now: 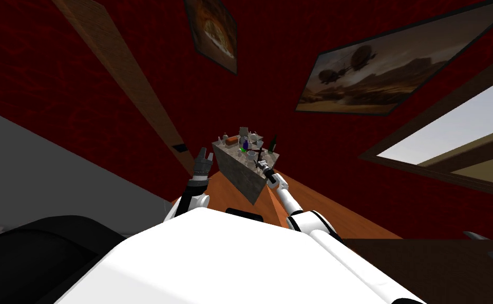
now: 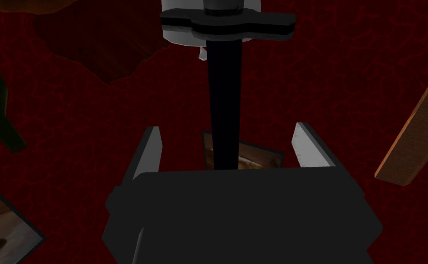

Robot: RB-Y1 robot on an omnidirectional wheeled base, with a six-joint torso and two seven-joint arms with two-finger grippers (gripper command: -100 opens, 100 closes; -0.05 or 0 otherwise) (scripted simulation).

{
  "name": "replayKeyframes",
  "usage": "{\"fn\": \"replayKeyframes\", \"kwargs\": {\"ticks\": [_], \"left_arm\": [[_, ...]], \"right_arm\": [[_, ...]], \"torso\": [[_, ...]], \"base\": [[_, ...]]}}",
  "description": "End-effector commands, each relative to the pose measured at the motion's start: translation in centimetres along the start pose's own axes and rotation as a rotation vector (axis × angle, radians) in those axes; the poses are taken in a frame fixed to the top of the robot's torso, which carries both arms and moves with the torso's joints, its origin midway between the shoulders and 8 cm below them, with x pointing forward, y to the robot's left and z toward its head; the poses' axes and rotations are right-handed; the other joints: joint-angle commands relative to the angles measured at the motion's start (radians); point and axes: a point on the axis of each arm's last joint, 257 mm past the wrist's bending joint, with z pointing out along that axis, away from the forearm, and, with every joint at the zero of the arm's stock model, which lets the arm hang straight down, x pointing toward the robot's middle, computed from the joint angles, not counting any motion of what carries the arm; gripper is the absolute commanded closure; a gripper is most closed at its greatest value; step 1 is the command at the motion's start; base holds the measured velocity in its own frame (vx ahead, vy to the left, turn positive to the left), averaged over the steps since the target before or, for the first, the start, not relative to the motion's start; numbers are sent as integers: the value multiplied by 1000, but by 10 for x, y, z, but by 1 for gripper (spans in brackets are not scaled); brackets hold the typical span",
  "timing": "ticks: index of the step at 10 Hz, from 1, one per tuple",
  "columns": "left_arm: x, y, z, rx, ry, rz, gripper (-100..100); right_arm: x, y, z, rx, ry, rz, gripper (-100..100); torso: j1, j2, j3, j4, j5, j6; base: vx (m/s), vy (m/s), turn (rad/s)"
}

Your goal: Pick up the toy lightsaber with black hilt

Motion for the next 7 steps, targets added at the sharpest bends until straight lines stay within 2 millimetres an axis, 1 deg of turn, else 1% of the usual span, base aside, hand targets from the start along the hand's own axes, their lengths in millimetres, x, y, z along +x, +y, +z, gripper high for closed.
{"fn": "replayKeyframes", "kwargs": {"ticks": [1, 2, 4, 5, 7], "left_arm": [[0, 0, 0, 0, 0, 0, 0], [0, 0, 0, 0, 0, 0, 0], [0, 0, 0, 0, 0, 0, 0], [0, 0, 0, 0, 0, 0, 0], [0, 0, 0, 0, 0, 0, 0]], "right_arm": [[-7, 4, 13, -10, -2, -15, -100], [-11, 3, 18, -11, -1, -22, -100], [-8, 2, 16, -9, 2, -19, -100], [-8, 2, 16, -9, 3, -20, 100], [-8, 1, 16, -9, 2, -22, 100]], "torso": [[0, 0, 0, 0, 0, 0], [2, -1, 0, 0, 0, 0], [3, -3, -2, -1, 1, 0], [3, -3, -2, -1, 1, 0], [3, -3, -2, -1, 0, -1]], "base": [[-27, -10, 4], [-6, 2, 22], [2, 3, 2], [0, 0, 0], [0, 0, 0]]}}
